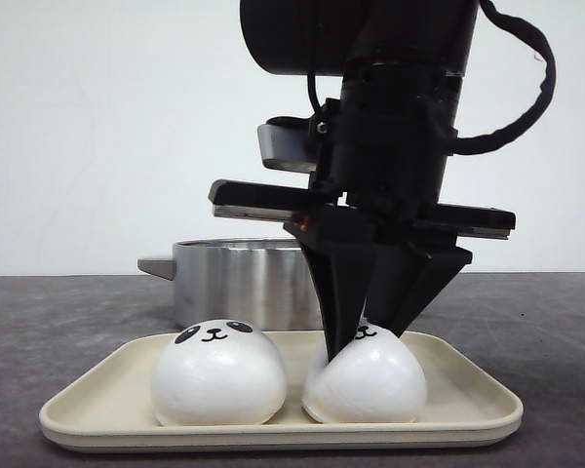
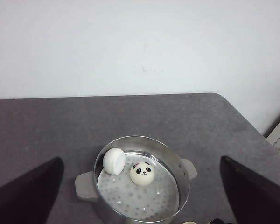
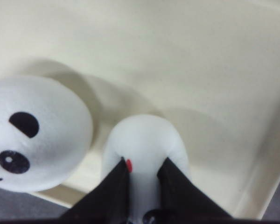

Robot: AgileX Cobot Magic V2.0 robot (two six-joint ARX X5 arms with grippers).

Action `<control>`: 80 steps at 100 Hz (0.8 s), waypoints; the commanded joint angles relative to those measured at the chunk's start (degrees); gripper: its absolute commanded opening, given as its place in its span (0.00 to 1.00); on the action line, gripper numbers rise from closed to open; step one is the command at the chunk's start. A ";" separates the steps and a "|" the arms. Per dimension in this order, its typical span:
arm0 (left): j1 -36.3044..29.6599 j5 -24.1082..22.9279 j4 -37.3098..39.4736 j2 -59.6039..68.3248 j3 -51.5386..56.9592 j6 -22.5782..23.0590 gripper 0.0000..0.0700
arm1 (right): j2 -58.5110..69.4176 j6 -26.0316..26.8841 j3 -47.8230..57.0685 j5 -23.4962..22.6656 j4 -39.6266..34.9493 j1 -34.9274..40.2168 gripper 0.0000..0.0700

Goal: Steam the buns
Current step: 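Lift the bun with the right gripper and carry it over the pot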

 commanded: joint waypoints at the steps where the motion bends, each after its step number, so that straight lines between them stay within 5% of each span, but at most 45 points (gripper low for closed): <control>1: -0.48 -0.26 0.68 0.42 1.03 0.61 1.00 | -1.73 -0.28 2.25 0.15 0.07 0.72 0.03; 21: -0.48 -0.28 0.70 0.42 1.03 0.59 1.00 | -9.09 -3.17 11.91 2.89 -0.15 1.11 0.01; 41: -0.48 -0.28 0.85 0.66 1.03 0.59 1.00 | -9.18 -12.81 25.46 11.98 0.59 -1.36 0.01; 57: -0.48 -0.28 1.09 0.79 1.03 0.59 1.00 | -5.35 -16.22 29.88 10.64 1.84 -7.52 0.01; 80: -0.48 -0.28 1.05 1.22 1.03 0.59 1.00 | 3.37 -16.39 29.90 0.35 2.08 -16.55 0.01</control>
